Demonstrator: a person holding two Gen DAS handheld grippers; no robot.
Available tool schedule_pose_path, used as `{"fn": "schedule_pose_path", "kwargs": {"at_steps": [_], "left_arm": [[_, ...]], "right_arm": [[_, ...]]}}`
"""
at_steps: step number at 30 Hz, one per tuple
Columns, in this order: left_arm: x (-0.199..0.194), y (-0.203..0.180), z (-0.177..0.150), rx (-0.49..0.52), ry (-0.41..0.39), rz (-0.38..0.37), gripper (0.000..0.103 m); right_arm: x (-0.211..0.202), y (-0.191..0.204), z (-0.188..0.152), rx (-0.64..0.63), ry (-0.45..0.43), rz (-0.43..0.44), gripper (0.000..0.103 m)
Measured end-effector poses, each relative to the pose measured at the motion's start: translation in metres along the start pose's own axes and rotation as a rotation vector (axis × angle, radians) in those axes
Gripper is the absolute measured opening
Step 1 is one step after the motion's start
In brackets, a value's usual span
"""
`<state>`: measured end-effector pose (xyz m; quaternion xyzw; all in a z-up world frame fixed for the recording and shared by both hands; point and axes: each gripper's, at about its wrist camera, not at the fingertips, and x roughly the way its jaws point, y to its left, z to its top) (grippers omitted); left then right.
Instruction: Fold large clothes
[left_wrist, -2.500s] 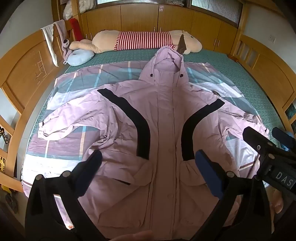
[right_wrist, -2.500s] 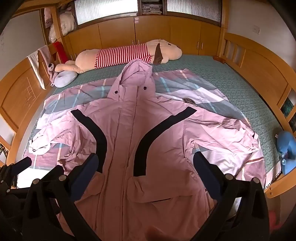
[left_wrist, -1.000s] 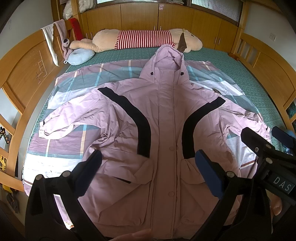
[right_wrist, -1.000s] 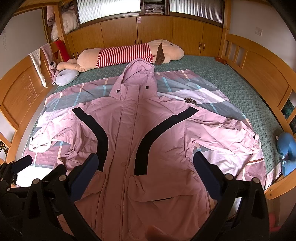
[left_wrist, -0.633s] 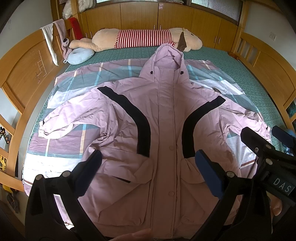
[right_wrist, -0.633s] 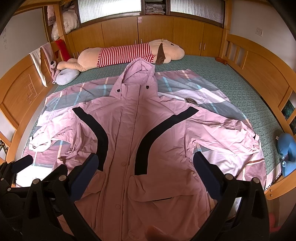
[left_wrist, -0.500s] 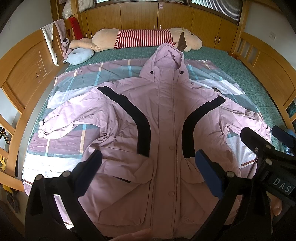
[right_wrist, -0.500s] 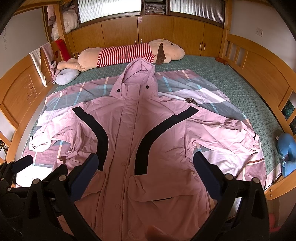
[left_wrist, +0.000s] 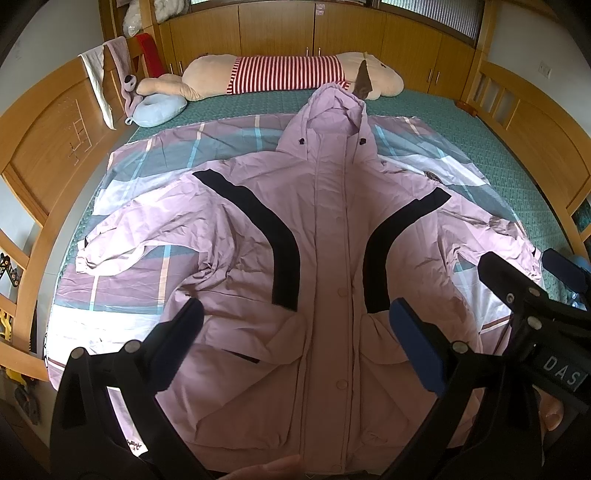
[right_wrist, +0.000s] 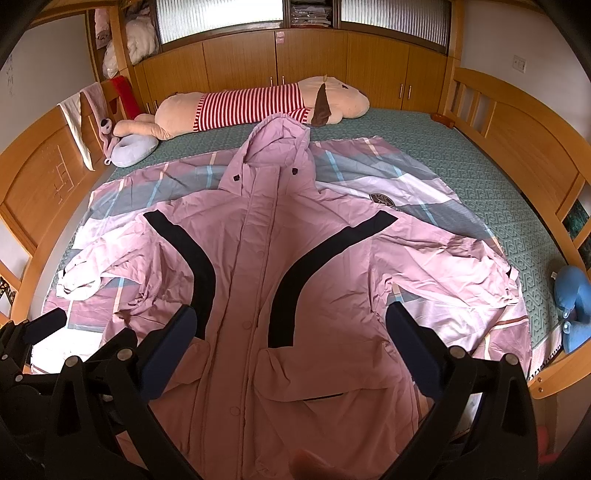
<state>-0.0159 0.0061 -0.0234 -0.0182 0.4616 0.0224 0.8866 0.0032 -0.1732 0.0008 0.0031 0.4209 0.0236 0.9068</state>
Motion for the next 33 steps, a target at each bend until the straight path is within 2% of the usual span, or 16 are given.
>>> {"fn": "schedule_pose_path", "kwargs": {"at_steps": [5, 7, 9, 10, 13, 15, 17, 18, 19, 20, 21, 23, 25, 29, 31, 33], "left_arm": [[0.001, 0.0, 0.002, -0.004, 0.005, -0.006, 0.101], [0.002, -0.001, 0.009, -0.009, 0.001, -0.016, 0.101], [0.005, 0.001, 0.013, -0.011, -0.02, -0.026, 0.101], [0.01, 0.003, 0.015, -0.017, -0.024, -0.032, 0.101], [0.031, 0.009, 0.019, -0.052, 0.004, -0.074, 0.101], [0.049, 0.011, 0.022, -0.07, -0.006, -0.075, 0.098], [0.07, 0.012, 0.022, -0.083, -0.041, 0.006, 0.084], [0.083, 0.012, 0.021, -0.082, -0.039, 0.061, 0.074], [0.096, 0.012, 0.021, -0.075, -0.023, 0.102, 0.067], [0.117, 0.012, 0.019, -0.059, 0.011, 0.13, 0.067], [0.13, 0.013, 0.017, -0.053, 0.036, 0.125, 0.067], [0.162, 0.016, 0.013, -0.062, 0.107, 0.086, 0.074], [0.18, 0.018, 0.009, -0.077, 0.138, 0.062, 0.093], [0.199, 0.008, 0.004, -0.024, 0.105, 0.14, 0.099], [0.201, 0.002, 0.002, 0.011, 0.088, 0.16, 0.101], [0.204, -0.008, 0.003, 0.035, 0.081, 0.154, 0.101]], "right_arm": [[-0.001, -0.002, 0.001, 0.01, -0.009, 0.017, 0.102], [-0.005, -0.012, 0.001, 0.057, -0.056, 0.059, 0.102], [-0.009, -0.025, 0.008, 0.088, -0.126, 0.051, 0.102], [-0.011, -0.041, 0.017, 0.112, -0.208, 0.007, 0.102], [0.006, -0.088, 0.032, 0.167, -0.304, -0.118, 0.102], [0.055, -0.141, 0.041, 0.188, -0.233, -0.213, 0.102], [0.1, -0.197, 0.036, 0.242, -0.17, -0.3, 0.1], [0.121, -0.232, 0.027, 0.319, -0.149, -0.354, 0.086], [0.133, -0.255, 0.02, 0.382, -0.124, -0.364, 0.074], [0.152, -0.297, 0.009, 0.504, -0.054, -0.319, 0.072], [0.167, -0.334, -0.002, 0.622, 0.012, -0.231, 0.072], [0.185, -0.386, -0.024, 0.774, 0.057, -0.084, 0.072], [0.194, -0.414, -0.037, 0.854, 0.094, -0.088, 0.072], [0.202, -0.467, -0.075, 0.99, 0.164, -0.064, 0.073], [0.207, -0.482, -0.088, 1.031, 0.18, -0.05, 0.084], [0.214, -0.496, -0.098, 1.054, 0.204, -0.049, 0.084]]}}
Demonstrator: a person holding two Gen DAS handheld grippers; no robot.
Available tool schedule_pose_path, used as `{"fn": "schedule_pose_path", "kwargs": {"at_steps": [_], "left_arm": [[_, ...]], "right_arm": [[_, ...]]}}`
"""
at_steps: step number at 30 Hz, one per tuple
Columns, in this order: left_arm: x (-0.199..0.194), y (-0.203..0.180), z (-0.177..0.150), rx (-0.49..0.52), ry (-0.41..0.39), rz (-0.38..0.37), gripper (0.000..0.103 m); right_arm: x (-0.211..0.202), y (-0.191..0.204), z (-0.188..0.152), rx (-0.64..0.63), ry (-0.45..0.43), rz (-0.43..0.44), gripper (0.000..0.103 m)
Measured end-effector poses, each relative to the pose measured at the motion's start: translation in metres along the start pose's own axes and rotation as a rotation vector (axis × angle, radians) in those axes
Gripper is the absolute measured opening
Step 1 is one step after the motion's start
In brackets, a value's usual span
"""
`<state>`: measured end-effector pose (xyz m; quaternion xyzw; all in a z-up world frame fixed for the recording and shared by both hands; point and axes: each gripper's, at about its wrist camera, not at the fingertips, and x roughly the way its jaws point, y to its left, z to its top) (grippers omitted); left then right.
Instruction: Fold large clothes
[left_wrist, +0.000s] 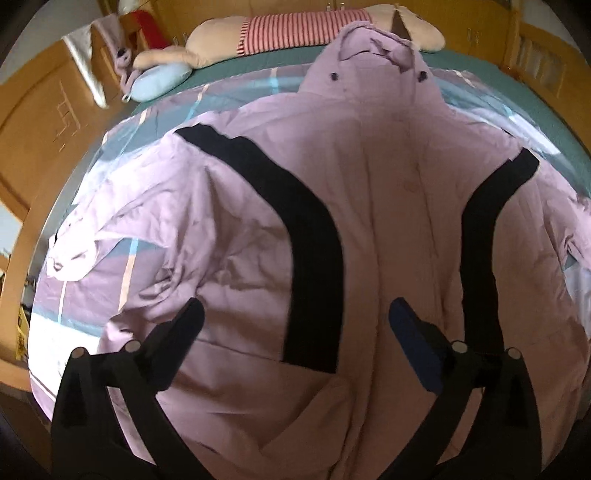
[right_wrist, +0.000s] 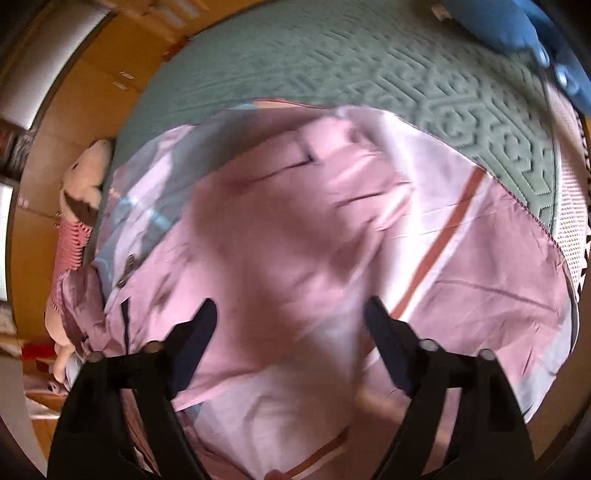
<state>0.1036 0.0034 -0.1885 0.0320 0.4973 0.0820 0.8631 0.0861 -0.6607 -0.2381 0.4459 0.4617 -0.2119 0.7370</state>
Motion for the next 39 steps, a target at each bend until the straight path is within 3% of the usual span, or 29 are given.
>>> {"fn": "schedule_pose_path", "kwargs": {"at_steps": [5, 6, 7, 9, 13, 14, 17, 20, 23, 25, 27, 31, 35, 36, 39], "left_arm": [[0.008, -0.02, -0.003, 0.052, 0.015, -0.005, 0.101], [0.01, -0.022, -0.004, 0.063, 0.022, 0.006, 0.101], [0.012, -0.024, -0.005, 0.068, 0.027, 0.014, 0.101], [0.012, -0.023, -0.005, 0.067, 0.032, 0.018, 0.101], [0.006, -0.012, -0.003, 0.02, 0.03, -0.014, 0.101], [0.004, -0.009, -0.002, 0.005, 0.029, -0.023, 0.101], [-0.002, 0.006, 0.002, -0.05, 0.027, -0.048, 0.101], [-0.005, 0.025, 0.005, -0.117, 0.018, -0.057, 0.101], [-0.007, 0.046, 0.008, -0.187, 0.022, -0.07, 0.101], [-0.01, 0.062, 0.008, -0.241, 0.02, -0.086, 0.101], [-0.01, 0.075, 0.007, -0.284, 0.027, -0.124, 0.101], [0.003, 0.086, 0.003, -0.355, 0.095, -0.292, 0.101], [0.024, 0.072, -0.002, -0.39, 0.201, -0.545, 0.101], [0.031, 0.062, -0.002, -0.389, 0.234, -0.64, 0.101], [0.051, 0.042, -0.005, -0.397, 0.293, -0.775, 0.101]], "right_arm": [[0.031, -0.018, 0.019, 0.086, 0.061, 0.1, 0.084], [0.027, -0.019, 0.019, 0.115, 0.023, 0.114, 0.076], [0.022, -0.018, 0.017, 0.139, -0.019, 0.132, 0.041], [-0.002, -0.004, 0.012, 0.134, -0.136, 0.168, 0.017], [-0.063, 0.064, -0.018, -0.125, -0.359, 0.294, 0.01], [-0.081, 0.091, -0.038, -0.243, -0.393, 0.373, 0.01], [-0.115, 0.168, -0.12, -0.6, -0.387, 0.578, 0.009], [-0.108, 0.232, -0.227, -0.991, -0.256, 0.648, 0.01], [-0.083, 0.256, -0.316, -1.299, -0.11, 0.595, 0.026], [-0.079, 0.257, -0.344, -1.405, -0.141, 0.577, 0.074], [-0.092, 0.249, -0.343, -1.416, -0.22, 0.602, 0.088], [-0.1, 0.242, -0.291, -1.181, -0.135, 0.719, 0.102], [-0.068, 0.21, -0.251, -0.873, -0.016, 0.698, 0.102], [-0.061, 0.205, -0.239, -0.813, 0.002, 0.686, 0.102], [-0.041, 0.197, -0.224, -0.704, 0.056, 0.663, 0.102]]}}
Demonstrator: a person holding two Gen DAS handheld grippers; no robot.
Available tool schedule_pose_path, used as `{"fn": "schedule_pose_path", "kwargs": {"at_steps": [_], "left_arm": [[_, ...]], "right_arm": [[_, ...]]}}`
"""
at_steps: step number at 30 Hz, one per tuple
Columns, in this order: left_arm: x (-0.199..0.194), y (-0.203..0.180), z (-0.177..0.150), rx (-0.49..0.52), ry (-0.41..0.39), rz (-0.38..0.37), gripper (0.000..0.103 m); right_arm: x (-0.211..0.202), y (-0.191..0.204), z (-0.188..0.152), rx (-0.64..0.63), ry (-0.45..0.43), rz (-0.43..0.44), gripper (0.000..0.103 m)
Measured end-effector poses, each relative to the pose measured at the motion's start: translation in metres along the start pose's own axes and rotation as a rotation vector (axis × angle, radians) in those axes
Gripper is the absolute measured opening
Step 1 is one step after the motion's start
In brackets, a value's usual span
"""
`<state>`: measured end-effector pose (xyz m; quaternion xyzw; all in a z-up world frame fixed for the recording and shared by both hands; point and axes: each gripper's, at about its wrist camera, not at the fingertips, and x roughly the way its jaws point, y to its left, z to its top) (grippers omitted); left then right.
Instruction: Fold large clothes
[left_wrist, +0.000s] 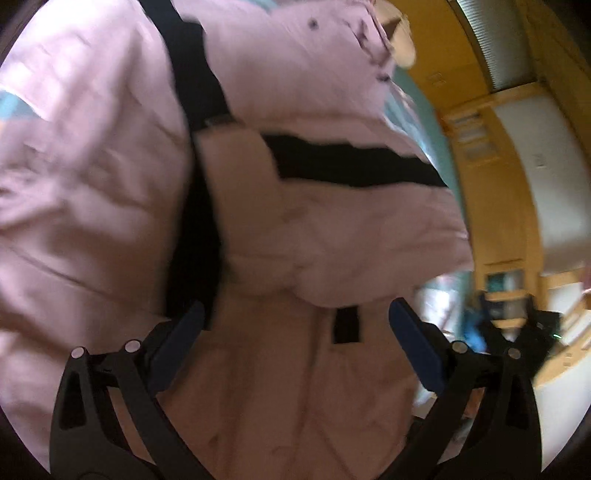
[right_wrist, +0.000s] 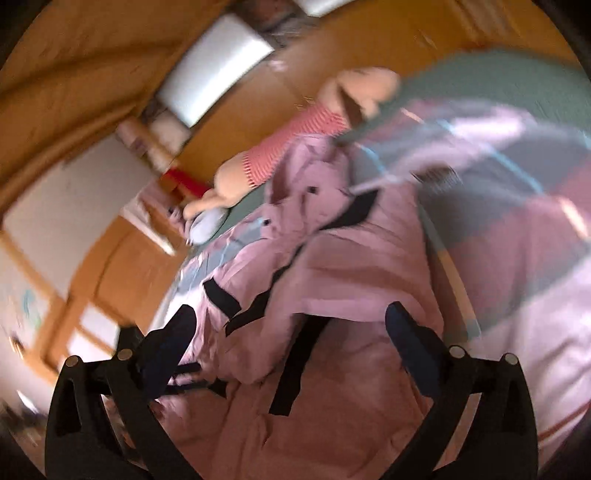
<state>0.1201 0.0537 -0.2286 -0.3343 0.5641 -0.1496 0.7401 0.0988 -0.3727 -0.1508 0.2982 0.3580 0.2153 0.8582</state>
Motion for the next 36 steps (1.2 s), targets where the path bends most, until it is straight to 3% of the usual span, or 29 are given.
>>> {"fn": "schedule_pose_path", "kwargs": {"at_steps": [2, 5, 7, 8, 10, 13, 14, 16, 18, 21, 23, 24, 25, 26, 28, 30, 31, 32, 33, 34, 35, 36], "left_arm": [[0.019, 0.001, 0.0, 0.005, 0.026, -0.068, 0.101], [0.031, 0.002, 0.007, 0.037, -0.023, -0.05, 0.093], [0.032, 0.001, 0.013, 0.041, -0.04, -0.03, 0.034], [0.032, 0.002, 0.017, 0.052, -0.041, -0.043, 0.034], [0.023, 0.005, 0.017, 0.062, -0.116, -0.092, 0.024], [-0.003, 0.002, 0.022, 0.099, -0.247, -0.018, 0.022], [-0.012, 0.002, 0.022, 0.096, -0.277, -0.01, 0.022], [-0.033, 0.005, 0.026, 0.082, -0.339, 0.007, 0.021], [-0.045, 0.008, 0.029, 0.075, -0.361, 0.025, 0.021], [-0.047, 0.015, 0.026, 0.067, -0.347, 0.041, 0.021], [-0.044, 0.013, 0.022, 0.079, -0.333, 0.074, 0.021], [-0.039, 0.008, 0.023, 0.092, -0.327, 0.098, 0.021], [-0.034, 0.006, 0.027, 0.101, -0.321, 0.114, 0.022], [-0.034, 0.003, 0.028, 0.106, -0.32, 0.127, 0.022], [-0.042, 0.01, 0.029, 0.103, -0.317, 0.105, 0.023], [-0.06, 0.021, 0.028, 0.074, -0.317, 0.042, 0.025], [-0.073, 0.032, 0.025, 0.05, -0.335, 0.049, 0.025], [-0.092, 0.038, 0.023, 0.022, -0.387, 0.124, 0.029], [-0.105, 0.043, 0.021, 0.015, -0.419, 0.173, 0.054], [-0.124, 0.05, 0.019, 0.008, -0.463, 0.222, 0.086], [-0.142, 0.059, 0.016, -0.008, -0.519, 0.256, 0.095], [-0.168, 0.073, 0.016, -0.055, -0.597, 0.293, 0.098]], "right_arm": [[0.008, 0.001, -0.001, -0.018, 0.007, -0.038, 0.102], [0.018, 0.009, -0.004, -0.077, 0.03, -0.093, 0.102], [0.026, 0.012, -0.01, -0.107, 0.056, -0.109, 0.102], [0.031, 0.012, -0.012, -0.125, 0.076, -0.118, 0.102], [0.039, 0.006, -0.015, -0.116, 0.111, -0.11, 0.102], [0.044, -0.005, -0.014, -0.083, 0.121, -0.139, 0.102], [0.045, -0.009, -0.013, -0.084, 0.11, -0.194, 0.102], [0.055, -0.011, -0.015, -0.15, 0.113, -0.396, 0.102], [0.072, -0.007, -0.023, -0.254, 0.157, -0.499, 0.102], [0.107, 0.007, -0.04, -0.429, 0.255, -0.58, 0.102], [0.123, 0.012, -0.047, -0.51, 0.24, -0.639, 0.087], [0.127, 0.011, -0.047, -0.514, 0.239, -0.648, 0.068], [0.128, 0.005, -0.046, -0.498, 0.222, -0.678, 0.034], [0.125, -0.002, -0.042, -0.468, 0.209, -0.686, 0.02], [0.107, -0.019, -0.031, -0.346, 0.158, -0.598, 0.011], [0.1, -0.029, -0.027, -0.292, 0.152, -0.567, 0.011], [0.099, -0.029, -0.029, -0.314, 0.157, -0.575, 0.011], [0.101, -0.027, -0.032, -0.345, 0.166, -0.583, 0.014], [0.104, -0.024, -0.036, -0.375, 0.173, -0.589, 0.024], [0.106, -0.021, -0.041, -0.403, 0.179, -0.586, 0.045], [0.109, -0.017, -0.047, -0.425, 0.182, -0.58, 0.058], [0.113, -0.012, -0.054, -0.462, 0.183, -0.588, 0.074]]}}
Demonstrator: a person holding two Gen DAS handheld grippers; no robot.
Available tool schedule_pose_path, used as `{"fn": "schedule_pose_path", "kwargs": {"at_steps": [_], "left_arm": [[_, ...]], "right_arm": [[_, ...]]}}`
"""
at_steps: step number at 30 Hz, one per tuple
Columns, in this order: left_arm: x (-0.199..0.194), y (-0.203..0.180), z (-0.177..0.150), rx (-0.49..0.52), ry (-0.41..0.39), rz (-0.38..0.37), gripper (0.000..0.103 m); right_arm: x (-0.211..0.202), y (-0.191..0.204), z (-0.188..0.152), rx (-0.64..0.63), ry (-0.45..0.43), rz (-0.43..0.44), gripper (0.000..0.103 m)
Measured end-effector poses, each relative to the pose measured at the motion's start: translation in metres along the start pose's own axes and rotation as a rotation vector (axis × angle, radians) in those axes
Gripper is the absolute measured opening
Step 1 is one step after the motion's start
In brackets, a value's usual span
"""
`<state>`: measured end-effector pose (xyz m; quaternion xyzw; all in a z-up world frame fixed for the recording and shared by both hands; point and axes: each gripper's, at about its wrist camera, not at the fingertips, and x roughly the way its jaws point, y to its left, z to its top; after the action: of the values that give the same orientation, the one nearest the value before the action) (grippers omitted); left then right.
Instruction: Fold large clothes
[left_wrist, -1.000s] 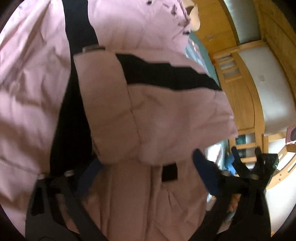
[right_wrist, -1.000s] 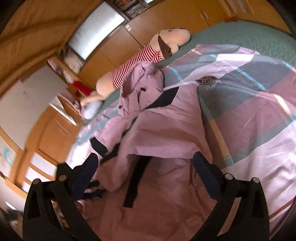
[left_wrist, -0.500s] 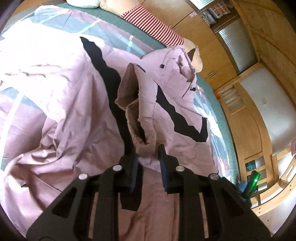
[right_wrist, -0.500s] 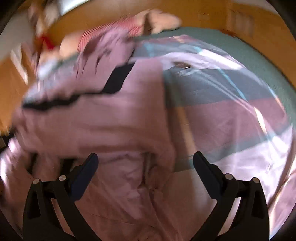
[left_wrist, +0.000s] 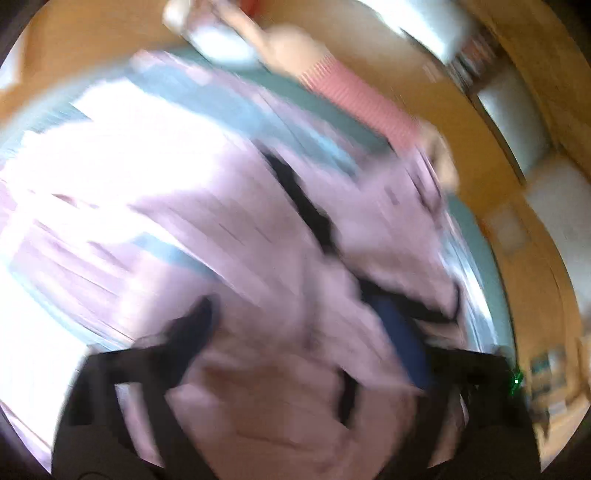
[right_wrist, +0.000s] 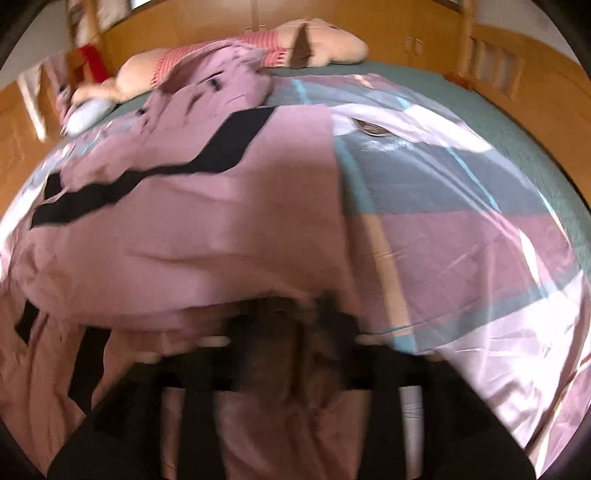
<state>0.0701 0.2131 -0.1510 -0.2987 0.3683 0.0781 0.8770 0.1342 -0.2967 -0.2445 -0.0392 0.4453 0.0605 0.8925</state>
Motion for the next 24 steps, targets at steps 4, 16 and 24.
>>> {"fn": "schedule_pose_path", "kwargs": {"at_steps": [4, 16, 24], "left_arm": [[-0.014, 0.089, 0.054, -0.124, -0.051, 0.022, 0.098], [0.034, 0.257, 0.074, -0.5, -0.073, 0.063, 0.043], [0.03, 0.26, 0.07, -0.53, -0.134, 0.129, 0.062]], "right_arm": [[0.004, 0.015, -0.006, -0.074, -0.011, -0.063, 0.084], [0.013, 0.016, -0.005, -0.084, -0.009, -0.046, 0.095], [0.014, 0.016, -0.005, -0.085, -0.006, -0.039, 0.097]]}}
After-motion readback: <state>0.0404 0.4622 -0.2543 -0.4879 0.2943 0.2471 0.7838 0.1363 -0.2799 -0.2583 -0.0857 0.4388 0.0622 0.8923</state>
